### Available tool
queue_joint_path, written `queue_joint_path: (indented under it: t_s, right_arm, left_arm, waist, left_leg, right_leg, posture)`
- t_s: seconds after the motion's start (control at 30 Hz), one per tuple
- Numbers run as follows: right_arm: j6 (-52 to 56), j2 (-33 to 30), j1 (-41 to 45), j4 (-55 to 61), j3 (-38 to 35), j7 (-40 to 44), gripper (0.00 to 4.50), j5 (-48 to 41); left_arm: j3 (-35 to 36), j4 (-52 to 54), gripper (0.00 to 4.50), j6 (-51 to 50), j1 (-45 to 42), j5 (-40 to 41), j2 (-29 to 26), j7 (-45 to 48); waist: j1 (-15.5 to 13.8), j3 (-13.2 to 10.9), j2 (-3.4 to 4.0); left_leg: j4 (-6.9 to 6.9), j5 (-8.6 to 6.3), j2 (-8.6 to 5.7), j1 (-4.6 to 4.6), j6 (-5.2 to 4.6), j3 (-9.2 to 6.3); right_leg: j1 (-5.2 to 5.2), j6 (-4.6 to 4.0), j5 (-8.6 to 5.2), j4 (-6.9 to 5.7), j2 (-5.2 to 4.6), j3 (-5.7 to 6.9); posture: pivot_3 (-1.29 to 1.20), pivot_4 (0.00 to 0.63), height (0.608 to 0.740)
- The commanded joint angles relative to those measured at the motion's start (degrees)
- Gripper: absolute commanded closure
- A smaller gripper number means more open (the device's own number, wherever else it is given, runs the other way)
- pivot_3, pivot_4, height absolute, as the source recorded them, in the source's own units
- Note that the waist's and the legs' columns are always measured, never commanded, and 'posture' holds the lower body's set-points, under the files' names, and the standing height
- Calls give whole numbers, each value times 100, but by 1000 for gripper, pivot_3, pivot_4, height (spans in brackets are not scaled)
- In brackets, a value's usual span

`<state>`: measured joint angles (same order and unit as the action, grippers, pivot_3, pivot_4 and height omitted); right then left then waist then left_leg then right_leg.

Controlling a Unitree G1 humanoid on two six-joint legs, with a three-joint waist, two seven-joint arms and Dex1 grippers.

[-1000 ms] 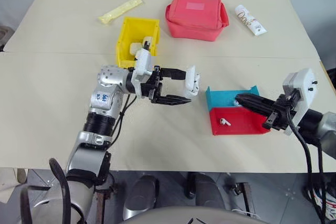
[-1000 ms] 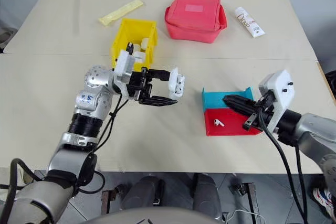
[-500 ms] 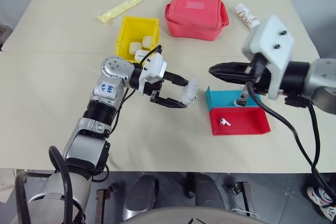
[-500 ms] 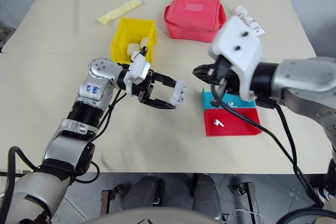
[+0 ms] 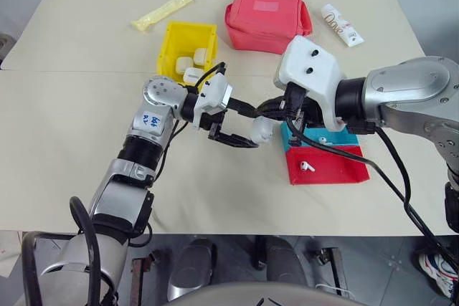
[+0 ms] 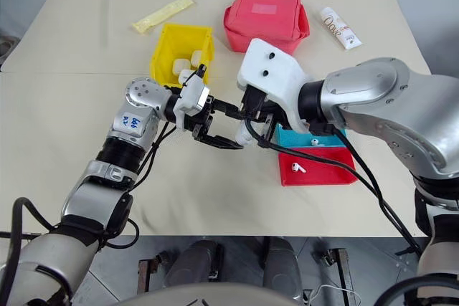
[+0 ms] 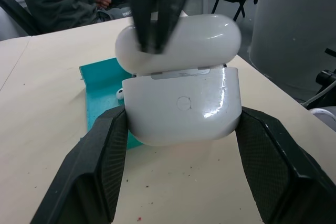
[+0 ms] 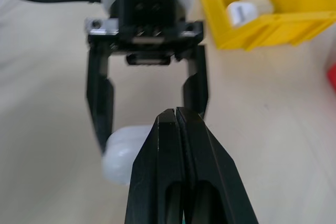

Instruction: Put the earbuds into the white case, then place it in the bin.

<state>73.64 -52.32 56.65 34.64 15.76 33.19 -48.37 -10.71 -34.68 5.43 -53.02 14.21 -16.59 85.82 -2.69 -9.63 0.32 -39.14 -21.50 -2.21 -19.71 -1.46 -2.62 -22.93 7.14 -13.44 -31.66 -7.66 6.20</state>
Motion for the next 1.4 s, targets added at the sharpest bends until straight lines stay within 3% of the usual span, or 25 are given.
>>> queue_joint_path:
  t_s: [0.03,0.13,0.23,0.37,0.4,0.53,0.7,0.87,1.03,1.2,1.4]
  right_arm:
    - [256,-303,-266,358,-362,135,4445,-77]
    - [336,-620,-626,601,-702,282,4445,-153]
    - [293,-723,-1131,665,-1549,215,4445,-294]
    - [-536,-195,-2796,671,-3727,317,4445,-425]
    - [-750,-80,-3485,692,-4247,664,4445,-448]
    - [-1443,218,-5355,236,-5238,1859,3569,-589]
    - [-2513,251,-5874,-567,-5210,3018,1816,-438]
    - [-2865,99,-5695,-941,-5102,3255,28,-460]
    - [-3177,124,-5583,-1131,-4996,2997,28,-210]
    - [-3311,228,-5636,-1015,-4827,2763,28,-134]
    - [-3412,335,-5718,-851,-4616,2534,28,-108]
  left_arm:
    - [115,171,1763,104,11,77,20,-63]
    - [154,153,1763,131,18,71,10,-109]
    - [227,190,1763,182,61,85,-1,-200]
    - [389,298,1763,106,117,189,-11,-354]
    - [441,317,1763,71,123,209,-22,-437]
    - [708,390,1763,-136,80,355,-26,-787]
    - [1029,349,1763,-351,-52,412,-156,-1157]
    - [1191,347,1763,-456,-50,313,-358,-1501]
    - [1441,-89,1763,-528,-269,-143,-726,-2852]
    - [1393,-1378,1763,-351,-898,-702,-925,-3990]
    - [1185,-2828,1763,62,-1454,-1194,-753,-4468]
  waist:
    - [-11,0,0]
    - [-11,0,0]
    - [-22,3,-8]
    - [-56,9,-20]
    - [-64,7,-23]
    - [-130,3,-27]
    - [-67,1,-23]
    - [-10,-1,-20]
    - [-41,-1,-21]
    - [-111,-3,-24]
    - [-143,-3,-25]
  left_leg:
    - [0,0,0,0,0,0]
    - [-1,0,-1,0,0,3]
    - [-1,0,0,0,0,3]
    - [0,0,1,7,0,2]
    - [0,0,2,12,1,-1]
    - [0,0,-2,27,-3,14]
    - [0,2,-2,50,-12,33]
    - [9,-1,2,48,-7,30]
    - [6,0,1,49,-2,27]
    - [5,1,-8,47,1,22]
    - [6,1,-8,47,1,31]
  right_leg:
    - [0,0,0,0,0,0]
    - [0,2,1,0,0,2]
    - [1,2,1,2,-1,4]
    - [13,6,3,4,-1,4]
    - [20,5,3,6,0,4]
    - [35,13,7,7,0,11]
    - [44,22,14,4,2,-2]
    - [34,17,11,5,7,-1]
    - [35,17,12,4,2,-4]
    - [36,20,13,5,-2,1]
    - [34,22,14,4,0,2]
  posture:
    - [0,150,740]
    - [0,150,740]
    - [0,150,740]
    - [0,150,740]
    - [0,150,740]
    - [0,150,740]
    - [0,150,740]
    - [0,150,740]
    - [0,150,740]
    - [0,150,740]
    - [0,150,740]
